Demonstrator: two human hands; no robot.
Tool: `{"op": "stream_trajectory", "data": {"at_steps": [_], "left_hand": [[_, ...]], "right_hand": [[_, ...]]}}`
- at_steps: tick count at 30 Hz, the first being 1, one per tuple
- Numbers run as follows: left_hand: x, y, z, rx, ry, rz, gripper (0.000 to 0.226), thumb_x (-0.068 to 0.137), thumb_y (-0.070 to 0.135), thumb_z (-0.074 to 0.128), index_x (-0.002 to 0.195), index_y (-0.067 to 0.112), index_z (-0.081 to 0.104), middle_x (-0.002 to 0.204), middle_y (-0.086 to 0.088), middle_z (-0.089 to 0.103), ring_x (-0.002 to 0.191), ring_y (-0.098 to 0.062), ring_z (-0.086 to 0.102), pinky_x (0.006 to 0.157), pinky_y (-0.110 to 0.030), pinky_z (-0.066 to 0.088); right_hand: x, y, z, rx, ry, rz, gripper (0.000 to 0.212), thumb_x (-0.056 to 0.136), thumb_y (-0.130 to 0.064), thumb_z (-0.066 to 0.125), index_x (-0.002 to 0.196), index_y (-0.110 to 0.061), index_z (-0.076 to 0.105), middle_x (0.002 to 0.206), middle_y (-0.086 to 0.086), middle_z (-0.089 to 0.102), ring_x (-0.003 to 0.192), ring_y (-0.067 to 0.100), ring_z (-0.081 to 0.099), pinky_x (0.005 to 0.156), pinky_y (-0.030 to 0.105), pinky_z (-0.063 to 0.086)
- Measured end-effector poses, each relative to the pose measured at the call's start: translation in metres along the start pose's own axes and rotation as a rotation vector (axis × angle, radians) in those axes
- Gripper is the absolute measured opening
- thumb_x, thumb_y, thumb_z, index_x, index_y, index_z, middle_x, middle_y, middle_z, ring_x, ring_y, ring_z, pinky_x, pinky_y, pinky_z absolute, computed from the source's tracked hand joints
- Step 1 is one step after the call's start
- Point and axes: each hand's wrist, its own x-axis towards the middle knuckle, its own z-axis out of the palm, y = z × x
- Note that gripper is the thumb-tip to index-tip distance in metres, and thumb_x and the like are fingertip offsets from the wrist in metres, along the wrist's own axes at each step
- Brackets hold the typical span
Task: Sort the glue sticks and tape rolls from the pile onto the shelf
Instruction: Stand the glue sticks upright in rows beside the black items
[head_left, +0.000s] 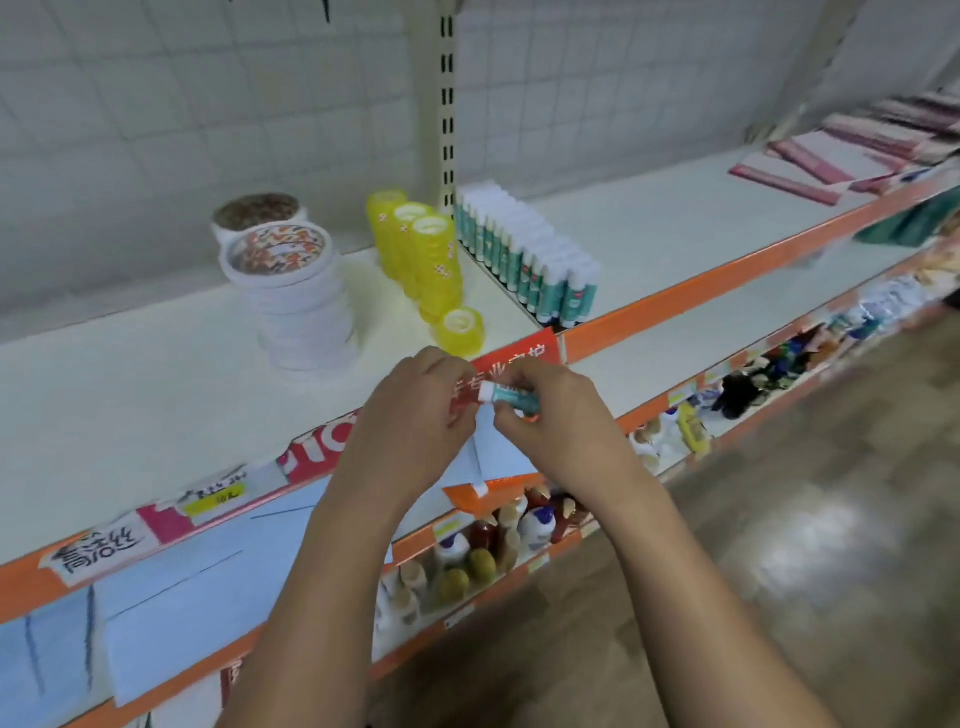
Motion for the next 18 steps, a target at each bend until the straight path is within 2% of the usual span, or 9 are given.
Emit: {"op": "stream_trajectory", "data": {"at_steps": [5, 9, 13, 15, 17, 18], "left_hand": [[0.027, 0.012, 0.016, -0.015, -0.061, 0.017, 0.027, 0.087, 0.019, 0.065, 0.114, 0.021, 0.063, 0.106, 0.002, 0.058, 0.098, -0.018, 0.053, 0.069, -0.025, 0.033], [0.051, 0.012, 0.019, -0.040, -0.073, 0.035, 0.020, 0.087, 0.022, 0.068, 0.106, 0.018, 0.066, 0.099, -0.001, 0.057, 0.091, -0.019, 0.054, 0.070, -0.029, 0.037], [0.078, 0.002, 0.018, -0.023, -0.041, 0.007, 0.019, 0.085, 0.020, 0.070, 0.104, 0.019, 0.068, 0.099, -0.001, 0.057, 0.092, -0.019, 0.056, 0.074, -0.034, 0.043], [0.091, -0.002, 0.018, 0.009, -0.089, 0.006, 0.020, 0.085, 0.022, 0.070, 0.105, 0.020, 0.068, 0.101, -0.001, 0.055, 0.094, -0.019, 0.055, 0.074, -0.033, 0.043], [0.102, -0.003, 0.021, 0.033, -0.140, 0.018, 0.022, 0.086, 0.024, 0.070, 0.107, 0.020, 0.069, 0.105, -0.001, 0.055, 0.097, -0.019, 0.055, 0.077, -0.033, 0.044], [0.106, -0.003, 0.023, 0.038, -0.147, 0.027, 0.024, 0.086, 0.025, 0.071, 0.109, 0.019, 0.069, 0.107, -0.001, 0.055, 0.099, -0.020, 0.055, 0.079, -0.033, 0.044]], "right_hand": [[0.010, 0.021, -0.009, 0.026, -0.001, 0.025, 0.010, 0.088, -0.021, 0.062, 0.099, -0.019, 0.063, 0.087, -0.001, 0.062, 0.072, 0.013, 0.053, 0.062, 0.032, 0.043], [0.028, 0.028, -0.013, 0.018, -0.019, 0.019, 0.013, 0.086, -0.020, 0.064, 0.099, -0.019, 0.064, 0.091, -0.001, 0.062, 0.077, 0.013, 0.054, 0.066, 0.031, 0.046], [0.050, 0.037, -0.025, 0.090, -0.019, 0.055, 0.025, 0.082, -0.013, 0.066, 0.106, -0.020, 0.065, 0.094, -0.007, 0.065, 0.074, 0.005, 0.056, 0.062, 0.016, 0.044], [0.059, 0.041, -0.031, 0.145, 0.015, 0.103, 0.033, 0.080, -0.010, 0.066, 0.111, -0.022, 0.063, 0.087, -0.010, 0.064, 0.066, 0.008, 0.057, 0.057, 0.015, 0.044], [0.066, 0.043, -0.034, 0.198, 0.053, 0.138, 0.034, 0.079, -0.009, 0.066, 0.108, -0.026, 0.061, 0.071, -0.012, 0.058, 0.057, 0.010, 0.054, 0.050, 0.016, 0.040], [0.070, 0.043, -0.034, 0.216, 0.067, 0.146, 0.033, 0.078, -0.009, 0.066, 0.105, -0.028, 0.059, 0.069, -0.011, 0.058, 0.056, 0.008, 0.053, 0.050, 0.017, 0.040]]}}
